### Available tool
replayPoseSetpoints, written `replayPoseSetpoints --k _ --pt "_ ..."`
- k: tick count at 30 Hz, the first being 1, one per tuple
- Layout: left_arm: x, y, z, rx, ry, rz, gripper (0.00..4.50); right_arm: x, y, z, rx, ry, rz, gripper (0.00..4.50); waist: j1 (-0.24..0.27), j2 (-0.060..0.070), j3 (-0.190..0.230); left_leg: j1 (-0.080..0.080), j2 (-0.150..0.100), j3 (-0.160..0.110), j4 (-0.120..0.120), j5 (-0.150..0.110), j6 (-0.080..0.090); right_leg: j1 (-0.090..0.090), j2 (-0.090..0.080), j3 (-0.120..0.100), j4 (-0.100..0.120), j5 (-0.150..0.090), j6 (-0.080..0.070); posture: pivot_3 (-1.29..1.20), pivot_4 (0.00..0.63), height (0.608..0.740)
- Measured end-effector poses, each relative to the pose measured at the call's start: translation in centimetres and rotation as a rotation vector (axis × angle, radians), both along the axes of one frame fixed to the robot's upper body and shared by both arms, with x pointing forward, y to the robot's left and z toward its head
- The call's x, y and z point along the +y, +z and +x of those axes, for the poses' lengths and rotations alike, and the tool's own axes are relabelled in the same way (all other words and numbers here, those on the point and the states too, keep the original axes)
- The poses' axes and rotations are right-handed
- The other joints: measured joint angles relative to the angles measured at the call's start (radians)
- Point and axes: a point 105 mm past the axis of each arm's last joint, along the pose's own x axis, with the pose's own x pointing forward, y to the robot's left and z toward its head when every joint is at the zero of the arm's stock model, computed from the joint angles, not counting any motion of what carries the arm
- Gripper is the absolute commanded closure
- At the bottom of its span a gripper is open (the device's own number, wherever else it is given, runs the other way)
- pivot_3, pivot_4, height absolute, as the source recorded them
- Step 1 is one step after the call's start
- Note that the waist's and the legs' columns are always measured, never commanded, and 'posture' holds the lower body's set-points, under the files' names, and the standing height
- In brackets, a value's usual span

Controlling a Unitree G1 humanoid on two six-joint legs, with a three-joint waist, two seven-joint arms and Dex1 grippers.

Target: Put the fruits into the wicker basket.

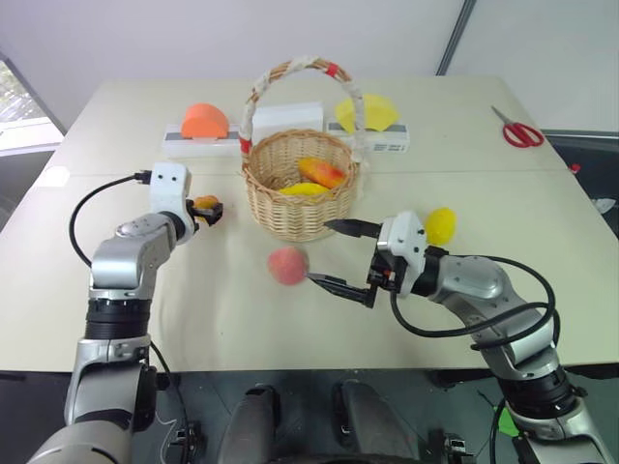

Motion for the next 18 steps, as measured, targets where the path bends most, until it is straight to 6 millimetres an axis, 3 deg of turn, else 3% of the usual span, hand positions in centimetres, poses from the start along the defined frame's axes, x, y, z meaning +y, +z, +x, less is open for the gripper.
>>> replayPoseSetpoints --k 1,3,8,13,18 --pt "-0.1 -0.4 0.1 0.016 -0.004 0.002 0.0 0.2 0.0 0.0 0.002 0.004 0.006 0.04 0.0 0.0 0.0 0.0 0.0 0.0 0.0 0.0 0.0 0.0 0.0 0.0 0.0 0.0 0.0 0.0 0.15 0.74" --pt "-0.5 -1.0 0.2 0.031 -0.016 -0.012 0.53 0.5 -0.1 -0.1 0.004 0.006 0.009 0.0 -0.001 0.0 0.0 0.0 0.0 0.0 0.0 0.0 0.0 0.0 0.0 0.0 0.0 0.0 0.0 0.0 0.15 0.74" --pt "-0.7 -1.3 0.5 0.017 -0.027 0.001 2.64 0.7 -0.3 0.0 0.002 0.0 0.006 0.0 -0.001 0.0 0.0 0.0 0.001 0.0 0.0 0.0 0.0 0.0 -0.001 0.0 0.0 0.0 0.0 0.0 0.15 0.74" --pt "-0.3 -1.2 0.6 0.006 -0.019 0.036 2.64 0.9 -0.4 -0.1 0.003 0.004 0.003 0.0 -0.001 0.0 0.0 0.0 0.001 0.0 0.0 0.0 0.0 0.0 -0.001 0.0 0.0 0.0 0.0 0.0 0.15 0.74" --pt "0.9 -0.6 -0.6 -0.038 -0.033 0.085 2.64 1.1 -0.3 -0.1 0.003 0.011 0.001 0.0 -0.005 0.0 0.0 0.0 0.002 0.0 0.0 0.0 0.0 -0.001 -0.001 0.0 0.001 0.0 0.0 0.0 0.15 0.74"
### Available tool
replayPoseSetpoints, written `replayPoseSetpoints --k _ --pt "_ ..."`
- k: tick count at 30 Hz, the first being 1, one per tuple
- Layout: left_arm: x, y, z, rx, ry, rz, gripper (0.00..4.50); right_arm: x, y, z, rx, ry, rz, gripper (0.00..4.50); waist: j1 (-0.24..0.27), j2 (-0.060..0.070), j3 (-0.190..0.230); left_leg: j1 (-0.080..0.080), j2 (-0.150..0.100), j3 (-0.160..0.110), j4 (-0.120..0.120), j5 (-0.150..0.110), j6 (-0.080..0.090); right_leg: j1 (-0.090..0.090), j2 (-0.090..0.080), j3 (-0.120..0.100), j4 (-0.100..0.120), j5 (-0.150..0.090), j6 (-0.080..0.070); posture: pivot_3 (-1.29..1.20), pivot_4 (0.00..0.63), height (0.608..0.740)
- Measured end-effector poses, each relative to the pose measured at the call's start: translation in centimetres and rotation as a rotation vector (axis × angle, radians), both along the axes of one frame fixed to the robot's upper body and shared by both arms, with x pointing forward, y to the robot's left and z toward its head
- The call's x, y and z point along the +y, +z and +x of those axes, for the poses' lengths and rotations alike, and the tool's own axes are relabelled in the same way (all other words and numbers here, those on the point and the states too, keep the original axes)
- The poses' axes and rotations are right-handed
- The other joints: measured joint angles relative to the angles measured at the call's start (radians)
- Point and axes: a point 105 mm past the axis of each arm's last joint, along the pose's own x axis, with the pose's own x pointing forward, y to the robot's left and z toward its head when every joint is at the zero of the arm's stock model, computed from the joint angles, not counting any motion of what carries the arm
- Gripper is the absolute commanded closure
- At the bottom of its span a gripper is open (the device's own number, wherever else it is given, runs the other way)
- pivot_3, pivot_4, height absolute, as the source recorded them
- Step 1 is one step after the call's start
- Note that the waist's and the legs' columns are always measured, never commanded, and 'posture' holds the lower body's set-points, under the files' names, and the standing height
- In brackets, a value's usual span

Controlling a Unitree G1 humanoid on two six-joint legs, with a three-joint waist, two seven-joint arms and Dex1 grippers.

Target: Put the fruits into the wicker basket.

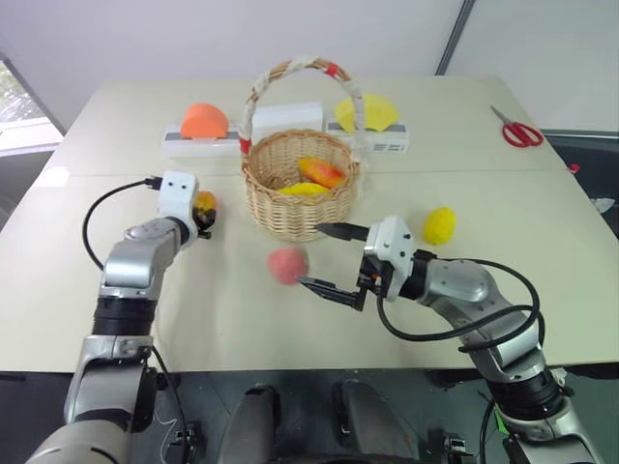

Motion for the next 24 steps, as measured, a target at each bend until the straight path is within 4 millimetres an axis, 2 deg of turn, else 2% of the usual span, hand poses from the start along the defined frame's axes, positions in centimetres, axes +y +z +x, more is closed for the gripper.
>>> replayPoseSetpoints --k 4,7,9,12,13,14,17,20,24 --pt "-0.1 3.9 -3.1 -0.167 -0.188 -0.037 2.64 0.0 0.4 0.1 -0.015 0.005 -0.002 0.0 0.002 0.0 0.0 0.0 0.001 0.0 0.0 0.0 0.0 -0.001 -0.002 0.001 0.0 0.0 0.0 0.0 0.15 0.74" --pt "-3.9 8.1 -8.1 -0.291 -0.542 -0.149 2.64 -0.6 0.6 0.7 -0.021 -0.014 -0.014 0.0 0.007 0.0 0.0 -0.001 0.001 0.0 0.0 0.0 -0.001 0.0 -0.004 0.0 -0.002 0.0 -0.001 0.0 0.15 0.74" --pt "-5.4 9.6 -8.9 -0.323 -0.625 -0.172 2.64 -0.6 0.7 0.8 -0.022 -0.012 -0.017 0.0 0.014 0.0 0.0 0.0 0.0 -0.001 0.001 0.0 -0.001 0.002 -0.004 -0.001 -0.002 0.0 -0.001 0.0 0.15 0.74" --pt "-8.3 12.2 -7.9 -0.389 -0.693 -0.153 2.64 -0.4 1.0 1.0 -0.03 -0.001 -0.019 0.0 0.019 0.0 0.0 0.0 -0.002 -0.001 0.003 0.0 0.0 0.004 -0.001 -0.002 -0.002 0.0 -0.001 0.0 0.15 0.74" --pt "-9.4 12.5 -7.3 -0.393 -0.708 -0.109 2.64 -0.4 1.1 1.1 -0.033 0.001 -0.018 0.0 0.017 0.0 0.0 0.0 -0.002 0.0 0.003 -0.001 0.0 0.004 -0.001 -0.002 -0.002 0.0 0.0 0.0 0.15 0.74" --pt "-10.8 12.5 -6.3 -0.385 -0.718 -0.075 2.64 -0.3 1.2 1.2 -0.031 0.002 -0.015 0.0 0.015 0.0 0.0 0.0 -0.004 0.0 0.003 -0.001 0.001 0.004 0.0 -0.002 -0.002 0.0 0.0 0.0 0.15 0.74" --pt "-13.2 11.5 -3.9 -0.344 -0.709 -0.096 2.64 0.0 1.3 1.3 -0.036 0.009 -0.01 0.0 0.004 0.0 0.0 0.0 -0.003 0.0 0.003 -0.001 0.001 0.002 0.001 -0.002 -0.002 0.0 0.0 0.0 0.15 0.74" --pt "-14.2 10.3 -1.9 -0.283 -0.67 -0.079 2.64 0.0 1.3 1.4 -0.034 0.0 -0.007 0.0 -0.004 0.0 0.001 -0.001 -0.002 0.0 0.002 -0.001 0.001 0.0 0.003 -0.001 0.0 0.0 0.0 0.0 0.15 0.74" --pt "-14.3 9.3 -1.1 -0.255 -0.665 -0.089 0.81 -0.3 1.0 1.6 -0.021 -0.036 -0.004 0.0 -0.005 0.0 0.001 -0.001 -0.001 0.0 0.002 -0.001 0.001 0.0 0.003 0.0 0.001 0.0 0.0 0.0 0.15 0.74"
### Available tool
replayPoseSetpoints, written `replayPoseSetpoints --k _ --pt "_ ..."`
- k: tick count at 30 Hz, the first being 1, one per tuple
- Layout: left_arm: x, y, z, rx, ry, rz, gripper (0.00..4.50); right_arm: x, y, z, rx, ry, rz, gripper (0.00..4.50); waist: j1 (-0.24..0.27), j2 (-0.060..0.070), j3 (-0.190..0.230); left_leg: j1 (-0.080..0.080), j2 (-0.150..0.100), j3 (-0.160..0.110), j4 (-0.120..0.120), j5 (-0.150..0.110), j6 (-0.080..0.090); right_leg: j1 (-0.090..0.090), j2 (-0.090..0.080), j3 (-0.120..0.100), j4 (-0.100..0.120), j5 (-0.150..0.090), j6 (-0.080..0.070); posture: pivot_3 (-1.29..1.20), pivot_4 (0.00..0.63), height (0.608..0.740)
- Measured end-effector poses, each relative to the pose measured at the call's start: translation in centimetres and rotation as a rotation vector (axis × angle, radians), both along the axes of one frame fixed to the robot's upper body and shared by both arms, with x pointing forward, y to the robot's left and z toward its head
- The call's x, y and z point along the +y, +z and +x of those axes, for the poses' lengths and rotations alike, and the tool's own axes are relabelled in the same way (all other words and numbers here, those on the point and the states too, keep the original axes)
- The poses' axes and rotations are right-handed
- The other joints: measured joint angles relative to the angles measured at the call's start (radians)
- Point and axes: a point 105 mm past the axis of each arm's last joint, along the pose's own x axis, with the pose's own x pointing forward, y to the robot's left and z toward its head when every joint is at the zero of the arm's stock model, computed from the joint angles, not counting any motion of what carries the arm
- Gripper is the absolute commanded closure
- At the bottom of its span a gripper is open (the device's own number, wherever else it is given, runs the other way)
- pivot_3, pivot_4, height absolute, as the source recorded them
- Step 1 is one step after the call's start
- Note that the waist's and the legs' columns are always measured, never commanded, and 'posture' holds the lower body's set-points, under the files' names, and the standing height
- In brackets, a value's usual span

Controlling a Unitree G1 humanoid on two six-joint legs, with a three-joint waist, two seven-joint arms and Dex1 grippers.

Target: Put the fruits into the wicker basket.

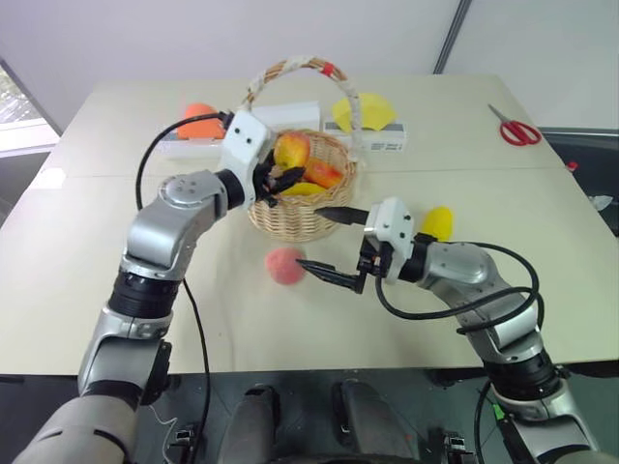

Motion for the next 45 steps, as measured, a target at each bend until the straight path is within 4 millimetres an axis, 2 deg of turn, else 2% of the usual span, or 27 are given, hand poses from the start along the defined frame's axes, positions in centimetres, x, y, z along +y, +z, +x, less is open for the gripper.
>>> replayPoseSetpoints --k 1,2,6,8,10,11,13,15,17,19,23,27,31,34,37,38,39,42,45 --pt "0.1 0.1 0.0 0.001 -0.008 -0.01 0.3 -0.1 -0.3 0.0 0.011 -0.014 0.001 0.0 0.003 0.0 0.0 0.0 0.0 0.0 0.0 0.0 0.0 0.0 0.0 0.0 0.0 0.0 0.0 0.0 0.15 0.74" --pt "0.3 0.4 -0.1 -0.006 -0.01 -0.022 0.07 -0.2 -0.4 -0.1 0.018 -0.023 0.001 0.0 0.004 0.0 0.0 0.0 0.0 0.0 0.001 0.0 0.0 0.0 -0.001 0.0 0.0 0.0 0.0 0.0 0.15 0.74" --pt "2.3 2.1 -0.7 -0.044 -0.024 -0.112 0.07 -0.4 -0.5 -0.2 0.017 -0.041 0.0 0.0 0.003 0.0 0.0 0.0 0.0 0.0 0.001 0.0 0.0 0.0 -0.001 0.0 0.0 0.0 0.0 0.0 0.15 0.74" --pt "4.3 2.4 -2.3 -0.055 -0.056 -0.155 0.07 -0.7 -0.7 -0.2 0.023 -0.051 -0.003 0.0 -0.003 0.0 0.0 0.0 0.002 0.001 0.0 0.0 0.0 0.0 -0.002 0.001 0.0 0.0 0.0 0.0 0.15 0.74" --pt "7.1 1.7 -3.9 -0.013 -0.058 -0.183 0.07 -1.1 -0.9 -0.2 0.029 -0.064 -0.007 0.0 -0.01 0.0 0.0 0.0 0.003 0.0 0.0 0.0 0.0 0.0 -0.002 0.001 0.0 0.0 0.0 0.0 0.15 0.74" --pt "8.0 1.3 -4.6 0.015 -0.063 -0.187 0.07 -1.1 -1.0 -0.1 0.031 -0.067 -0.009 0.0 -0.009 0.001 0.0 0.0 0.003 0.0 0.0 0.0 0.0 0.0 -0.002 0.0 0.0 0.0 0.0 0.0 0.15 0.74" --pt "8.7 -0.4 -7.2 0.105 -0.136 -0.14 0.07 -1.4 -1.0 -0.1 0.03 -0.069 -0.011 0.0 -0.015 0.001 0.001 0.001 0.002 0.0 0.0 0.0 0.0 0.001 -0.003 0.0 0.0 0.0 0.0 0.0 0.15 0.74" --pt "8.3 -1.6 -9.5 0.174 -0.213 -0.098 0.07 -1.4 -1.3 -0.1 0.044 -0.064 -0.014 0.0 -0.01 0.0 0.001 0.001 0.002 0.0 0.001 0.0 0.0 0.002 -0.003 0.0 -0.001 0.0 0.0 0.0 0.15 0.74" --pt "7.3 -2.0 -10.3 0.187 -0.253 -0.054 0.07 -1.4 -1.5 0.0 0.052 -0.051 -0.021 0.0 0.004 0.0 0.001 0.001 0.001 0.0 0.001 0.0 0.0 0.003 -0.003 0.0 -0.002 0.0 0.0 0.0 0.15 0.74" --pt "5.8 -3.3 -10.9 0.207 -0.278 0.034 0.07 -1.5 -1.6 -0.1 0.055 -0.032 -0.041 0.0 0.01 0.0 0.001 0.002 0.0 0.0 0.001 0.0 0.0 0.004 -0.004 0.0 -0.002 0.0 0.0 0.0 0.15 0.74" --pt "4.2 -6.2 -10.3 0.253 -0.258 0.126 0.07 -1.7 -1.7 -0.2 0.056 -0.018 -0.061 0.0 0.008 0.0 0.001 0.001 0.001 0.0 0.0 0.0 0.0 0.003 -0.002 0.0 -0.002 0.0 0.0 0.0 0.15 0.74" --pt "2.6 -7.6 -9.0 0.217 -0.252 0.229 0.07 -2.0 -1.8 -0.2 0.061 -0.018 -0.072 0.0 0.008 0.0 0.001 0.001 0.001 0.0 0.0 0.0 0.0 0.003 -0.001 0.0 -0.002 0.0 0.0 0.0 0.15 0.74" --pt "2.0 -8.7 -7.8 0.222 -0.235 0.259 0.07 -2.2 -2.3 -0.3 0.079 -0.026 -0.081 0.0 0.005 0.0 0.001 0.001 0.001 0.001 0.0 0.0 0.0 0.003 -0.001 0.0 -0.002 0.0 0.0 0.0 0.15 0.74" --pt "2.1 -9.1 -7.7 0.23 -0.246 0.278 0.97 -2.3 -2.3 -0.3 0.081 -0.032 -0.081 0.0 0.005 0.0 0.001 0.001 0.001 0.001 0.0 0.0 0.0 0.002 -0.001 0.0 -0.001 0.0 0.0 0.0 0.15 0.74" --pt "1.9 -9.2 -7.7 0.226 -0.26 0.276 2.46 -2.3 -2.4 -0.3 0.081 -0.036 -0.08 0.0 0.006 0.0 0.001 0.001 0.001 0.001 0.001 0.0 0.0 0.002 -0.001 0.0 -0.001 0.0 0.0 0.0 0.15 0.74" --pt "1.9 -9.2 -7.6 0.23 -0.26 0.263 2.76 -2.3 -2.4 -0.3 0.082 -0.04 -0.079 0.0 0.007 0.0 0.001 0.001 0.001 0.001 0.001 0.0 0.0 0.002 -0.001 0.0 -0.001 0.0 0.0 0.0 0.15 0.74" --pt "1.9 -9.1 -7.5 0.23 -0.258 0.254 2.96 -2.3 -2.4 -0.3 0.082 -0.041 -0.079 0.0 0.007 0.0 0.001 0.001 0.001 0.001 0.001 0.0 0.0 0.002 -0.001 0.0 -0.001 0.0 0.0 0.0 0.15 0.74" --pt "2.2 -8.3 -7.6 0.223 -0.263 0.203 2.96 -2.4 -2.4 -0.3 0.082 -0.046 -0.078 0.0 0.005 0.0 0.001 0.001 0.002 0.001 0.001 0.0 0.0 0.002 -0.001 0.0 -0.001 0.0 0.0 0.0 0.15 0.74" --pt "2.8 -5.6 -8.1 0.185 -0.281 0.038 2.96 -2.8 -2.4 -0.2 0.08 -0.06 -0.084 0.0 0.007 0.0 0.001 0.0 0.002 0.0 0.001 0.0 0.0 0.002 -0.001 0.0 -0.001 0.0 0.0 0.0 0.15 0.74"
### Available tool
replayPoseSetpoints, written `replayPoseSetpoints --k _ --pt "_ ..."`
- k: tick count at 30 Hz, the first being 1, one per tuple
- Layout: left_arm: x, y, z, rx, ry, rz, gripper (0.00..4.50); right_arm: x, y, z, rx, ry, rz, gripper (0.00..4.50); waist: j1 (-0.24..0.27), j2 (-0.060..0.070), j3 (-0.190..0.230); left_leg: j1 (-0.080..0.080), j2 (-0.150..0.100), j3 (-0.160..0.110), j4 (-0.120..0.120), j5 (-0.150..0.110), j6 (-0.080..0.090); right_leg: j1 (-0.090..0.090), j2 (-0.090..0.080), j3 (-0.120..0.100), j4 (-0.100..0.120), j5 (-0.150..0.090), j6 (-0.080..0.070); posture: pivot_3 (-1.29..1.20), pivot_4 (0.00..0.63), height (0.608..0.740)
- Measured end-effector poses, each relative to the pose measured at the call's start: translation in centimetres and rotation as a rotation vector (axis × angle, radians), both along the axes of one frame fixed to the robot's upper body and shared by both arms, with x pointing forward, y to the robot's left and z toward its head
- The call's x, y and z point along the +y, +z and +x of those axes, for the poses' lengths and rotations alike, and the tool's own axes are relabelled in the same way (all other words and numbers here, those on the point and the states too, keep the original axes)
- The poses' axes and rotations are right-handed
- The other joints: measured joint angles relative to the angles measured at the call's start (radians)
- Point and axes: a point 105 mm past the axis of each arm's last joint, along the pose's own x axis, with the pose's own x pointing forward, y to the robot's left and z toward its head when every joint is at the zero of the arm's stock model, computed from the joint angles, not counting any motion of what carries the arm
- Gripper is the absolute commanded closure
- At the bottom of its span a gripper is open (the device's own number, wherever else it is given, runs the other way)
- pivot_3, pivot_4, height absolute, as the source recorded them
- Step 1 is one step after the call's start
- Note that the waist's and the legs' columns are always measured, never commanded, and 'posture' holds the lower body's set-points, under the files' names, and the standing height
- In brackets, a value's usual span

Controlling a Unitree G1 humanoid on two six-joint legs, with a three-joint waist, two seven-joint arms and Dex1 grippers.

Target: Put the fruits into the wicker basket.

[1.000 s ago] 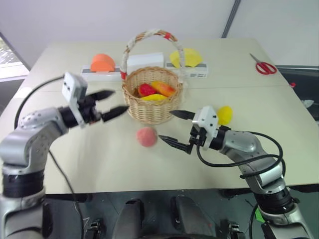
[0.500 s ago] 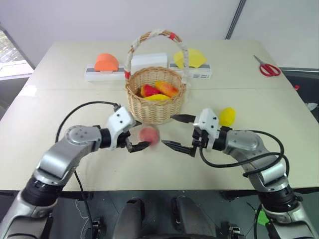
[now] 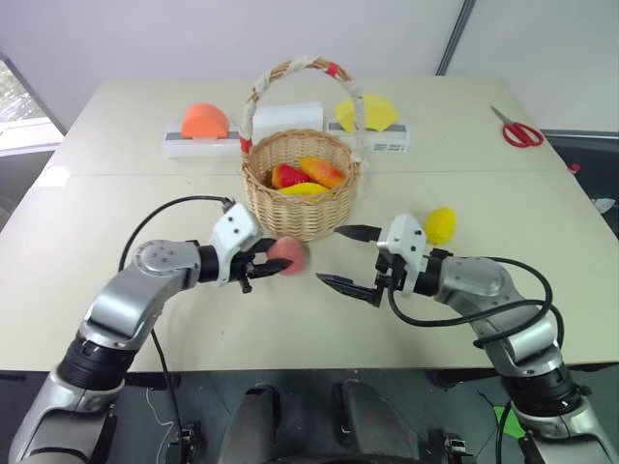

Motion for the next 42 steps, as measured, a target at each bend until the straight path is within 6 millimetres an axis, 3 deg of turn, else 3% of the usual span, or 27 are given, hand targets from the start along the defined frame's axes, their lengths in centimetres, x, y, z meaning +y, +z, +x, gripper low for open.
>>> replayPoseSetpoints --k 5,8,12,15,18,24,29,34,41,42 --pt "1.1 9.4 2.3 -0.247 0.135 -0.221 2.96 -1.5 0.2 0.7 -0.02 -0.044 -0.02 0.0 0.009 -0.001 0.0 0.0 -0.003 0.0 0.002 0.0 0.0 0.003 0.0 -0.002 0.0 0.0 0.001 0.0 0.15 0.74" --pt "0.8 11.8 4.6 -0.361 0.25 -0.196 2.96 -2.1 0.0 1.1 -0.018 -0.066 -0.026 0.0 0.006 -0.001 0.0 0.001 -0.005 0.0 0.001 0.0 0.001 0.003 -0.001 0.0 -0.001 0.0 0.001 0.0 0.15 0.74" --pt "-1.0 8.9 7.2 -0.265 0.301 -0.154 2.96 -2.2 0.0 1.4 -0.02 -0.08 -0.03 0.0 -0.001 -0.001 0.0 0.0 -0.004 0.0 0.001 0.0 0.001 0.001 0.0 0.0 0.0 0.0 0.001 0.0 0.15 0.74" --pt "-1.9 6.8 8.4 -0.21 0.303 -0.103 1.56 -2.6 0.1 1.7 -0.027 -0.117 -0.024 0.0 -0.001 -0.001 0.0 0.0 -0.004 0.0 0.001 0.0 0.0 0.0 0.001 0.0 0.001 0.0 0.001 0.0 0.15 0.74" --pt "-2.1 6.7 8.7 -0.213 0.298 -0.106 0.06 -3.9 0.7 2.5 -0.028 -0.214 -0.002 0.0 0.0 -0.001 0.0 0.0 -0.003 0.0 0.001 0.0 0.0 0.0 0.0 0.0 0.001 0.0 0.001 0.0 0.15 0.74" --pt "-2.7 7.7 7.3 -0.291 0.186 -0.156 0.06 -10.7 1.6 5.1 -0.004 -0.631 0.056 0.0 0.005 -0.001 0.0 0.0 -0.003 0.0 0.001 0.0 0.0 0.0 -0.001 0.0 0.0 0.0 0.001 0.0 0.15 0.74" --pt "-4.2 6.8 3.1 -0.259 -0.053 -0.191 0.06 -15.2 -0.4 6.0 0.129 -0.935 0.113 0.0 0.0 0.0 0.0 0.0 -0.002 0.001 0.0 0.0 0.0 0.0 -0.001 0.001 0.001 0.0 0.001 0.0 0.15 0.74" --pt "-5.2 4.1 0.2 -0.191 -0.209 -0.102 0.06 -16.4 -3.2 6.5 0.289 -1.074 0.144 0.0 -0.002 0.001 0.0 0.001 -0.003 0.002 0.0 0.0 0.0 0.0 0.0 0.002 0.001 0.0 0.001 0.0 0.15 0.74" --pt "-5.6 1.7 -0.1 -0.144 -0.2 -0.042 0.06 -15.7 -4.2 7.6 0.393 -1.112 0.231 0.0 -0.002 0.001 0.0 0.0 -0.003 0.002 0.0 0.0 0.001 0.0 0.001 0.002 0.001 0.0 0.001 0.0 0.15 0.74" --pt "-5.5 1.3 0.0 -0.135 -0.19 -0.037 0.02 -15.7 -4.6 7.6 0.408 -1.12 0.236 0.26 -0.002 0.001 0.0 0.0 -0.003 0.002 0.0 0.0 0.001 0.0 0.001 0.002 0.001 0.0 0.001 0.0 0.15 0.74"
